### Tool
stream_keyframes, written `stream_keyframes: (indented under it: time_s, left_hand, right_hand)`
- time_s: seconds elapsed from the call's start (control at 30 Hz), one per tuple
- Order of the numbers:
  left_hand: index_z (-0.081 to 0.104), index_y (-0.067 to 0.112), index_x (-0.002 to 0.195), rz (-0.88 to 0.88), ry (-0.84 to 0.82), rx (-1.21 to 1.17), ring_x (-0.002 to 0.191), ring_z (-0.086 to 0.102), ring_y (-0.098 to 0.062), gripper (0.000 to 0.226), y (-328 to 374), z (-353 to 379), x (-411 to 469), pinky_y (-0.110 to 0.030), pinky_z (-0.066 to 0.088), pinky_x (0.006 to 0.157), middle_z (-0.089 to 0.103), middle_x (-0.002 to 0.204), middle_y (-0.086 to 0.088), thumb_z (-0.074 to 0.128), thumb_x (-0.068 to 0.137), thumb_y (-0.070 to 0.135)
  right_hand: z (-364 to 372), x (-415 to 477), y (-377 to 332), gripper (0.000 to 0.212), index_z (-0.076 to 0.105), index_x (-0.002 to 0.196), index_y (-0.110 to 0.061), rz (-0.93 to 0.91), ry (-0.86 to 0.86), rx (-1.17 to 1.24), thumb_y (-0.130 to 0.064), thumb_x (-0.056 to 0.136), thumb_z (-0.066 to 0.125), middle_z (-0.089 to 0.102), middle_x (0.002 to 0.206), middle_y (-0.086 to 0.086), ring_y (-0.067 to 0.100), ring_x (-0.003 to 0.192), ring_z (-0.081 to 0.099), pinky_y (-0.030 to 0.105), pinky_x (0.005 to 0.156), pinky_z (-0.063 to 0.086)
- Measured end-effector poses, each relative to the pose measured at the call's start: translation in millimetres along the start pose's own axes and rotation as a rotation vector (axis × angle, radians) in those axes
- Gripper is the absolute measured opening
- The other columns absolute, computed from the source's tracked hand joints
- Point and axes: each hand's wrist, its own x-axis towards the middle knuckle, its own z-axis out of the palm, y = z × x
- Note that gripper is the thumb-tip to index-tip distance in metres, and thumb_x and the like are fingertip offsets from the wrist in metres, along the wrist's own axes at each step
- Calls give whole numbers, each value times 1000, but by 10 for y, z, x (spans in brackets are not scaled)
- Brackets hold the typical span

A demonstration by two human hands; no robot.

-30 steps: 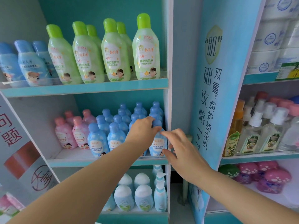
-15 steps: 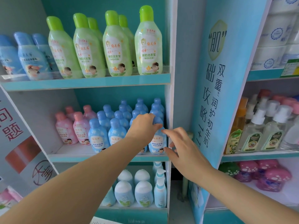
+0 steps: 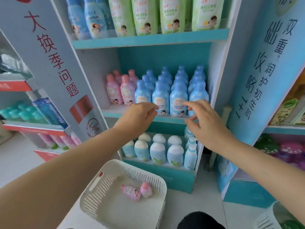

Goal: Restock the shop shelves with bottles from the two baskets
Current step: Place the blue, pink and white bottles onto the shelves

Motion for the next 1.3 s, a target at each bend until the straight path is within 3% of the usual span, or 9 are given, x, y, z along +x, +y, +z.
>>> stream_keyframes:
  time_s: [0.17,0.3,0.47,0.7,0.87,1.03,1.3]
  left_hand:
    - [70,21,101,-187,-92,57,78,60,-12,22,-560,-179,-731,-28,49,77,69,91,8,53,92,31]
    - [69,22,106,-320,-127,74,77,57,-12,26,-869,-237,-1146,-23,45,71,69,98,5,52,91,35]
    - [68,23,110,-375,-121,45,82,59,-11,27,-1238,-118,-1386,-25,48,76,69,105,5,51,92,34]
    - [68,31,98,-407,-154,29,75,61,-12,23,-1682,237,-1470,-31,51,73,70,93,8,49,92,42]
    - [64,26,113,-421,-257,89,92,62,-16,27,-1969,515,-1433,-32,51,83,67,108,5,50,93,38]
    - [47,25,133,-451,-498,125,116,53,-19,42,-2284,885,-1401,-31,40,99,51,133,1,50,93,37]
    - [50,24,132,-455,-543,92,115,55,-18,43,-2824,1387,-1413,-29,40,98,53,132,2,52,91,38]
  right_hand:
    - [347,-105,-281,42,43,134,-22,-12,-77,36,-15,93,52,38,115,-7,12,85,60,40,83,50]
    - [751,-168,-408,42,41,134,-23,17,-160,50,-18,93,50,39,120,-2,16,89,59,42,85,48]
    - [1314,-223,-469,42,42,132,-26,69,-228,49,-18,92,50,40,119,-4,18,97,56,41,87,46]
    - [1966,-169,-320,41,40,131,-27,115,-346,14,-21,92,51,39,125,-4,22,103,55,44,88,46]
    - [2425,-86,-130,43,36,135,-25,183,-478,-54,-24,94,48,38,131,0,26,103,55,44,90,45]
    - [2997,-156,214,48,33,138,-24,240,-711,-168,-25,93,50,35,135,3,25,112,52,40,94,43]
    - [3736,-411,718,47,36,137,-17,334,-988,-238,-25,93,50,42,138,7,28,122,47,41,98,43]
